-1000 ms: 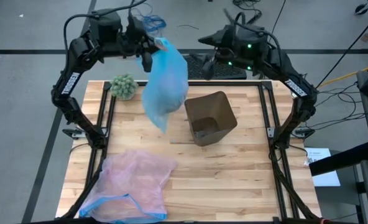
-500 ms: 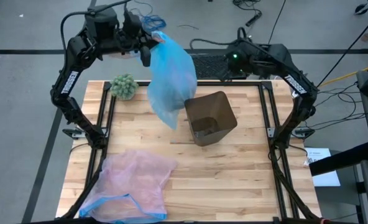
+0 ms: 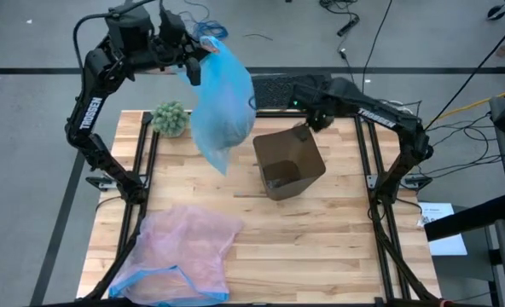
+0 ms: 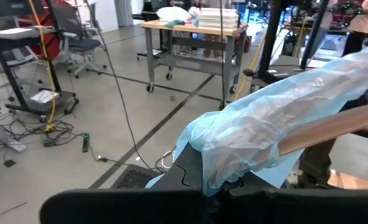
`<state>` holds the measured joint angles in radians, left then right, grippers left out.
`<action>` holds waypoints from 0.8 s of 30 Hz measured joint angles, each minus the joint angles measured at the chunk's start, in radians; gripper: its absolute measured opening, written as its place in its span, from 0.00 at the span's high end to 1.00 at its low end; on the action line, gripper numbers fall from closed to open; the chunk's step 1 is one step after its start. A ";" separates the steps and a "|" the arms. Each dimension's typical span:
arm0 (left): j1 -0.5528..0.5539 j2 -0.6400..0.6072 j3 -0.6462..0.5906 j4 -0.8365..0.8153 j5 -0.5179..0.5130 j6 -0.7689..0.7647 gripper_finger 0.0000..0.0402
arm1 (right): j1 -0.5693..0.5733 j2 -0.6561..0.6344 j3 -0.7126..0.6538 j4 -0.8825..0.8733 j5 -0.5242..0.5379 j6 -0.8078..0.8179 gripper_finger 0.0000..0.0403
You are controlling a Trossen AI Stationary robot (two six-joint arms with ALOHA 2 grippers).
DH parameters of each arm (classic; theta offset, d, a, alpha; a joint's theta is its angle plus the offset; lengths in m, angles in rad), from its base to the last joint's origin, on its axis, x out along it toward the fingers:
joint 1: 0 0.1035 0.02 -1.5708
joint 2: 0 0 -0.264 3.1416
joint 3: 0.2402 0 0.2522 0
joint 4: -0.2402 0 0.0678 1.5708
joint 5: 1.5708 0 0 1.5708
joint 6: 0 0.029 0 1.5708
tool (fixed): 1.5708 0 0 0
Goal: Place trash/remove bag and relplace
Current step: Put the blue trash bag on the top right of the table
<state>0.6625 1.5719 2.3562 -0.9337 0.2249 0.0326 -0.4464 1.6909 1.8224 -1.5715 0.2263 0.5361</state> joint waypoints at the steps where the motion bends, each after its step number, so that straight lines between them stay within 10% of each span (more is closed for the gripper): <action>1: 0.003 0.000 0.000 0.000 -0.001 0.000 1.00 | 0.002 0.000 -0.028 0.002 -0.063 0.009 1.00; 12: 0.034 0.002 0.000 -0.003 0.000 0.006 1.00 | 0.116 -0.034 -0.038 0.374 -0.679 -0.018 1.00; 24: 0.022 0.048 0.000 0.059 0.117 -0.047 1.00 | 0.107 -0.099 0.245 0.715 -0.375 -0.346 0.95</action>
<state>0.6847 1.6199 2.3562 -0.8745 0.3417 -0.0148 -0.3389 1.5917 2.0677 -0.8570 -0.1486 0.1905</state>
